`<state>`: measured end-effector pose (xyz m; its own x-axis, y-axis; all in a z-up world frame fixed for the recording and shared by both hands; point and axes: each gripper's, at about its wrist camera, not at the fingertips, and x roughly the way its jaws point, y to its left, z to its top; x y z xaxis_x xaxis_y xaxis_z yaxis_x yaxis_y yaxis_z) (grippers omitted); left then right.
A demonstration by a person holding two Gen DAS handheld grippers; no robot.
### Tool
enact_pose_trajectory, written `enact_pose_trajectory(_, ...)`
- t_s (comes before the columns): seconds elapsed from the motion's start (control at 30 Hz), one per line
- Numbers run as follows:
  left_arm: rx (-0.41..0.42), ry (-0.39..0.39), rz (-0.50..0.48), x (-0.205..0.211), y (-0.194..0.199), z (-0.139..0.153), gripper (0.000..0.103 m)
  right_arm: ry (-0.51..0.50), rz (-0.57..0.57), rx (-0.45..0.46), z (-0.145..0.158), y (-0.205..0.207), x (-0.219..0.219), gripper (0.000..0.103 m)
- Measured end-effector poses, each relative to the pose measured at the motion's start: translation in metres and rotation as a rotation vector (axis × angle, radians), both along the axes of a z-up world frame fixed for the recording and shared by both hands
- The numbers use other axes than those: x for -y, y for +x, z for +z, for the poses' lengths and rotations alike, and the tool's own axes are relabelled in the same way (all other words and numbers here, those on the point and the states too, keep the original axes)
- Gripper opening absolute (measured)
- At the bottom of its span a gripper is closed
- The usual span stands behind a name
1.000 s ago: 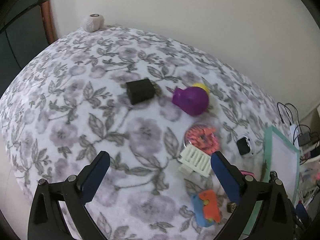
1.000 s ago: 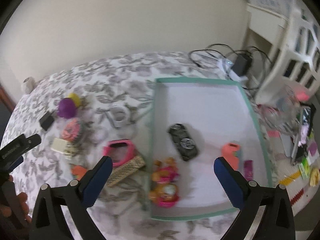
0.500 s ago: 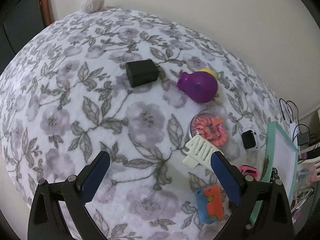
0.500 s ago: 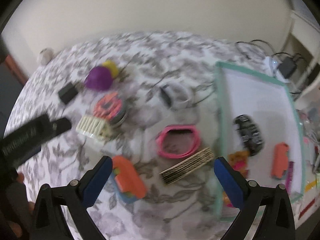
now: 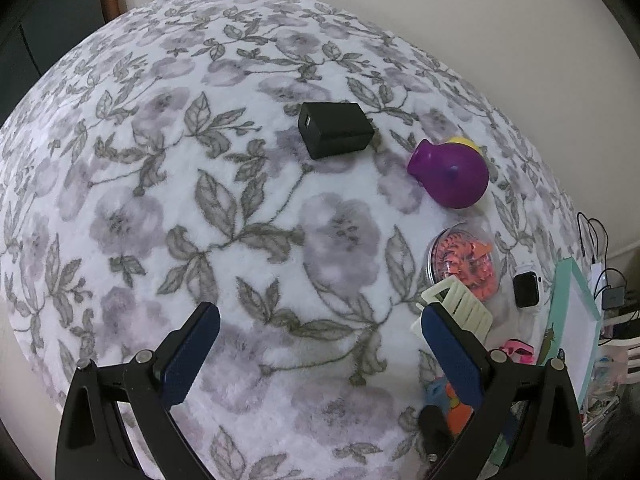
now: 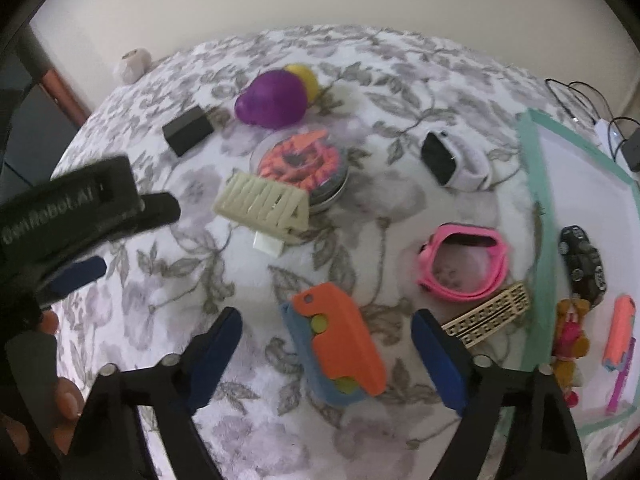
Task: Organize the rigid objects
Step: 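Grasp the white comb-like block with the left gripper while the right grasps another orange-blue fidget toy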
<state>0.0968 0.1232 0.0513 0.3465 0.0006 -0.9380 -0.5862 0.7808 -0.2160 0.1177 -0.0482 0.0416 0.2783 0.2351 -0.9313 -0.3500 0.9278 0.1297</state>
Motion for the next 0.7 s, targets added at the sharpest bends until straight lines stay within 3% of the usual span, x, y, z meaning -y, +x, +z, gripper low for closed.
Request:
enact_pose_trajectory(0.13, 0.019, -0.033, -0.021, 0.004, 0.003, -0.001, 0.101, -0.04, 0.005, -0.025, -0.008, -0.001, -0.001, 0.075)
enact_pose_trajectory(0.23, 0.024, -0.047, -0.041, 0.009, 0.008, -0.003, 0.101, -0.061, -0.003, -0.048, -0.013, 0.0, 0.001, 0.075)
enact_pose_trajectory(0.53, 0.076, -0.135, -0.098, 0.025, 0.019, -0.008, 0.101, -0.063, -0.038, -0.078, -0.017, 0.003, 0.014, 0.051)
enact_pose_trajectory(0.7, 0.092, -0.131, -0.138, 0.036, 0.025, -0.008, 0.101, -0.032, -0.062, -0.095, -0.018, 0.01, 0.026, 0.05)
